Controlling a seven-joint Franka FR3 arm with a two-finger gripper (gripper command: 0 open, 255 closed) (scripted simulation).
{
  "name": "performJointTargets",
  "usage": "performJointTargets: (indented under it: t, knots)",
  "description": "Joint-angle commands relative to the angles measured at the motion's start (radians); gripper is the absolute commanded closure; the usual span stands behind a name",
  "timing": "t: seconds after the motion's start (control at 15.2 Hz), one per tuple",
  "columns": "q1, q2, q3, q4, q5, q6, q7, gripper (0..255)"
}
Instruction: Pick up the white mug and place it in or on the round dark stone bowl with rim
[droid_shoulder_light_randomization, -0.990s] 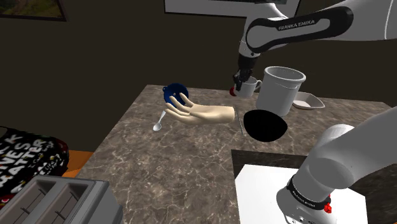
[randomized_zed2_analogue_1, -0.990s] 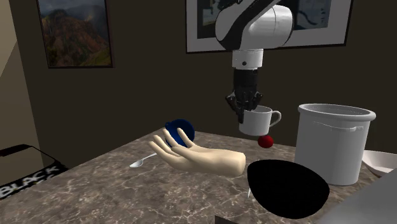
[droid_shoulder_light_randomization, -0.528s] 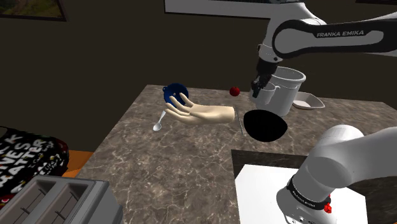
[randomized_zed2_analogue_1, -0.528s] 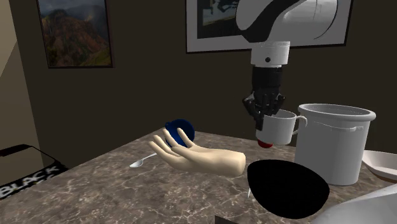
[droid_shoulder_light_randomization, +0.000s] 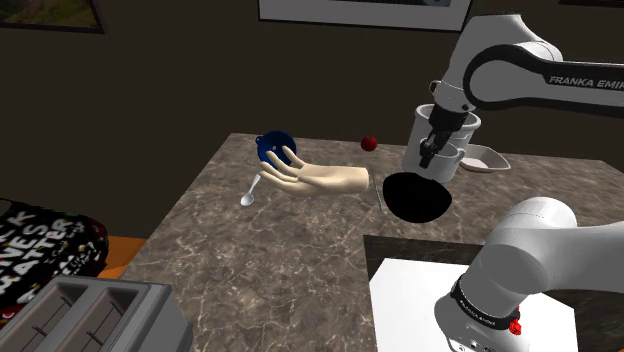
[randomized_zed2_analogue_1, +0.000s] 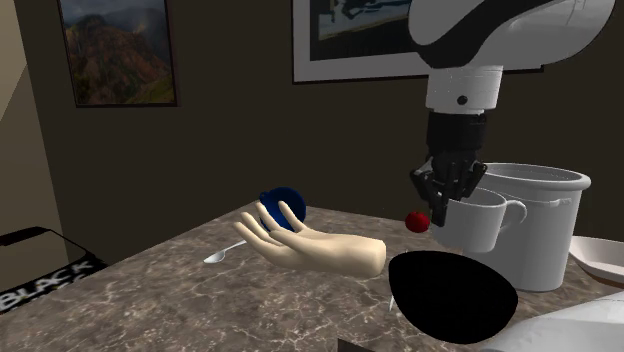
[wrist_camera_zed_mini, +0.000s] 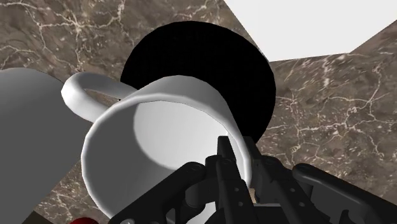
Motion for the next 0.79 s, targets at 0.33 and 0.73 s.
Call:
performJointTargets:
  t: [0.33, 0.73]
  knots:
    - [-0.010, -0.010, -0.015, -0.097, -0.017, 0.086, 0.003, 255]
    - [-0.020, -0.005, -0.031, -0.180, -0.036, 0.174, 0.007, 255]
